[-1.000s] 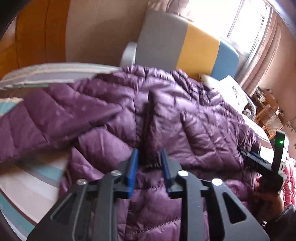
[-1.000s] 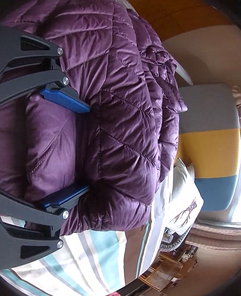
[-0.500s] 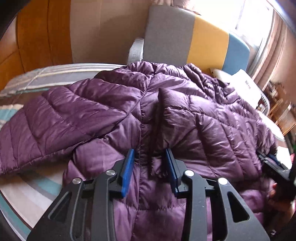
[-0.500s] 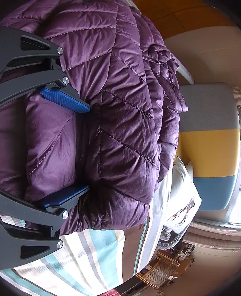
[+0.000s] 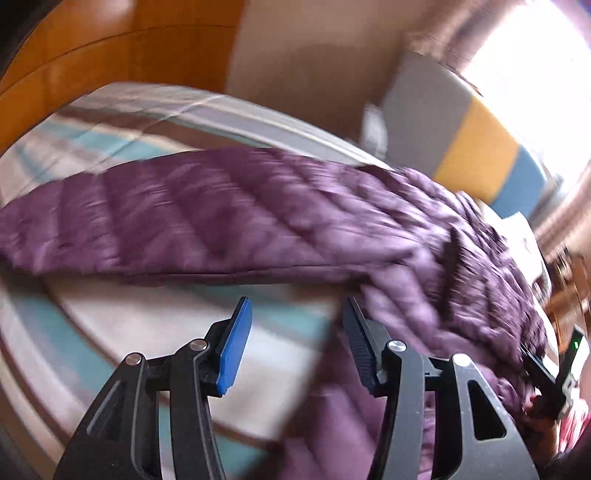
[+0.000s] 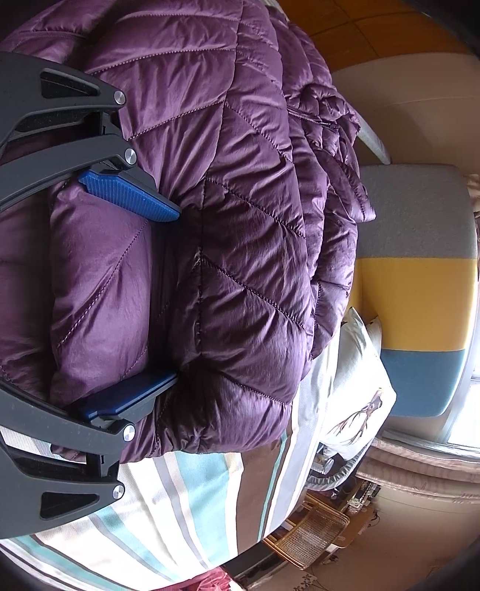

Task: Fold large clothes

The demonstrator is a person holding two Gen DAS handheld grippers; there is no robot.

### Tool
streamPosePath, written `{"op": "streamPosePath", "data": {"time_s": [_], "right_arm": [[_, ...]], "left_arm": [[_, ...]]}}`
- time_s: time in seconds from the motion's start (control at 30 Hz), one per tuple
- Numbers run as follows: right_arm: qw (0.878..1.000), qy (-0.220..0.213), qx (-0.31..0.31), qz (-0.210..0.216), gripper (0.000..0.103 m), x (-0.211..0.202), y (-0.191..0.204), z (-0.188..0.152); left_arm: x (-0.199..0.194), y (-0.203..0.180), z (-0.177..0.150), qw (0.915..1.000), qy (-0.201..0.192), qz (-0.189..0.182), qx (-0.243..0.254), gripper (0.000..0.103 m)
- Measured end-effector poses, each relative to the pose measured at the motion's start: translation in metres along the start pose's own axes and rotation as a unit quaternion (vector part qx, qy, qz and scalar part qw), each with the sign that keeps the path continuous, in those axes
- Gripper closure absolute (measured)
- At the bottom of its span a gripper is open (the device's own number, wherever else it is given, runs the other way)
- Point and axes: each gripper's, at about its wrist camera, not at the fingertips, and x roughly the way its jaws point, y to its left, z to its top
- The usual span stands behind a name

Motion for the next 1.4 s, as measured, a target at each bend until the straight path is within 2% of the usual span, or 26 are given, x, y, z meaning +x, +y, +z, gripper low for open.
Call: {"op": "streamPosePath", "data": {"time_s": [0.23,0.37,0.47,0.53,0.6,0.67,0.7,0.8,0.93,1.1,1.23,1.4], "right_arm": [[1.000,0.002,-0.007,-0.014,0.019,-0.003,0.004,0.000],[1.000,0.001,-0.008,-0.016,0.019,-0.004,0.005,0.000],[1.000,0.002,-0.009,-0.017,0.019,-0.004,0.005,0.000],[1.000,0.002,-0.009,-0.017,0.019,-0.004,0.005,0.000],[1.000,0.002,-0.008,-0.016,0.019,-0.003,0.004,0.000],[1.000,0.002,-0.007,-0.014,0.019,-0.003,0.004,0.000],[1.000,0.002,-0.006,-0.014,0.019,-0.003,0.004,0.000],[1.000,0.002,-0.006,-0.014,0.019,-0.003,0.004,0.000],[1.000,0.002,-0.005,-0.013,0.019,-0.003,0.004,0.000],[1.000,0.002,-0.003,-0.010,0.019,-0.001,0.003,0.000],[1.000,0.002,0.001,-0.006,0.019,0.001,0.002,0.001],[1.000,0.001,0.003,-0.003,0.019,0.003,0.000,0.001]], "left_arm": [[-0.012,0.080,0.008,0.9948,-0.014,0.055,-0.084,0.046],[-0.016,0.125,0.011,0.9852,-0.025,0.089,-0.145,0.043],[-0.015,0.155,0.013,0.9765,-0.025,0.100,-0.189,0.045],[-0.011,0.167,0.015,0.9736,-0.027,0.108,-0.199,0.065],[-0.006,0.172,0.020,0.9756,-0.030,0.109,-0.189,0.086],[-0.008,0.168,0.025,0.9777,-0.044,0.119,-0.167,0.097],[-0.007,0.166,0.029,0.9786,-0.047,0.117,-0.162,0.099],[-0.012,0.150,0.040,0.9822,-0.066,0.110,-0.138,0.100],[-0.025,0.111,0.057,0.9889,-0.093,0.073,-0.089,0.100],[-0.028,0.027,0.072,0.9940,-0.108,0.011,0.005,0.100],[-0.026,-0.044,0.067,0.9907,-0.104,-0.042,0.077,0.101],[-0.017,-0.117,0.045,0.9798,-0.078,-0.104,0.152,0.101]]}}
